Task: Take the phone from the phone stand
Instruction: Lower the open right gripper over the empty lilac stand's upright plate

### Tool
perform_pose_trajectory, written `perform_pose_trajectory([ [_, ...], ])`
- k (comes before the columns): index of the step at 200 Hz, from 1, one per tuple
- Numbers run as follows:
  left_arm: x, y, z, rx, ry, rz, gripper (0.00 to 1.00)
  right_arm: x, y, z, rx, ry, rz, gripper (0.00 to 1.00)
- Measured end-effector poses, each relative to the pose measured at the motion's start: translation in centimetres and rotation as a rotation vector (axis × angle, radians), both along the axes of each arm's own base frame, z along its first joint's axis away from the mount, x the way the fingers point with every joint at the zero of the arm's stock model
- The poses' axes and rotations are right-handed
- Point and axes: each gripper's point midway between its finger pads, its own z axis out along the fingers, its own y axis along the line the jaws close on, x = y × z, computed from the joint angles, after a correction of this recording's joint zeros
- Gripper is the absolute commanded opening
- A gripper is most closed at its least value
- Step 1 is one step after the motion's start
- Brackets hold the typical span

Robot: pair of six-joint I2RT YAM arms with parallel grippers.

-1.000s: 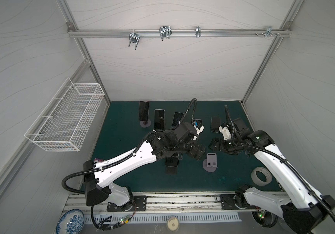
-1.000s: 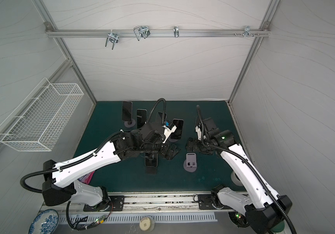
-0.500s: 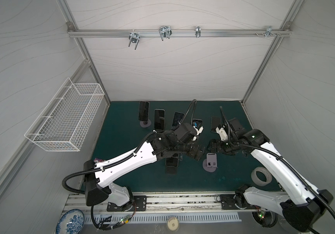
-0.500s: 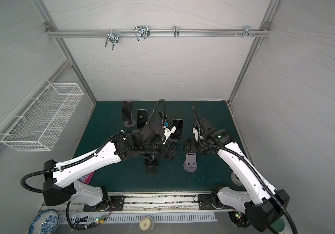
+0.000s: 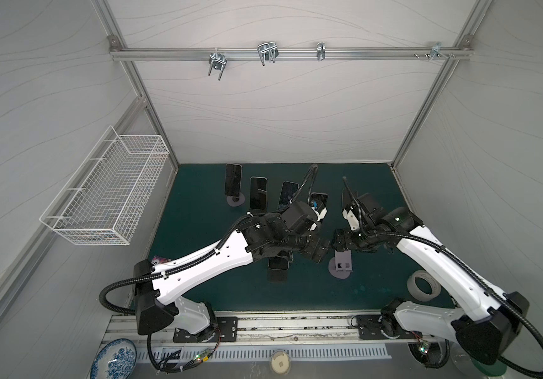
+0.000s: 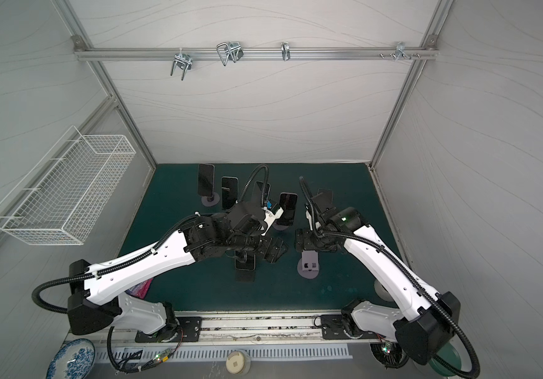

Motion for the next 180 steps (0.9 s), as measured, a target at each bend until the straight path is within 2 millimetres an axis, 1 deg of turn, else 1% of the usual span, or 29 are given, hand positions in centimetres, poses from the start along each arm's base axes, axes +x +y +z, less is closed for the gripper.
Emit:
perform_pose_trajectory([
  [28, -0.4, 0.7, -0.4, 0.007, 0.003, 0.000, 0.91, -0.1, -0.1, -0.8, -0.025, 0.016, -0.001, 0.89],
  [96, -1.0, 1.8, -0.6, 0.020, 0.011, -0.001, 0.91, -0.7, -0.4, -2.4, -0.069, 0.046, -0.013, 0.89],
  [180, -1.4, 1.9, -0.8, 0.023, 0.026, -0.013, 0.91, -1.8, -0.8, -4.7, -0.113, 0.086, -0.023, 0.89],
])
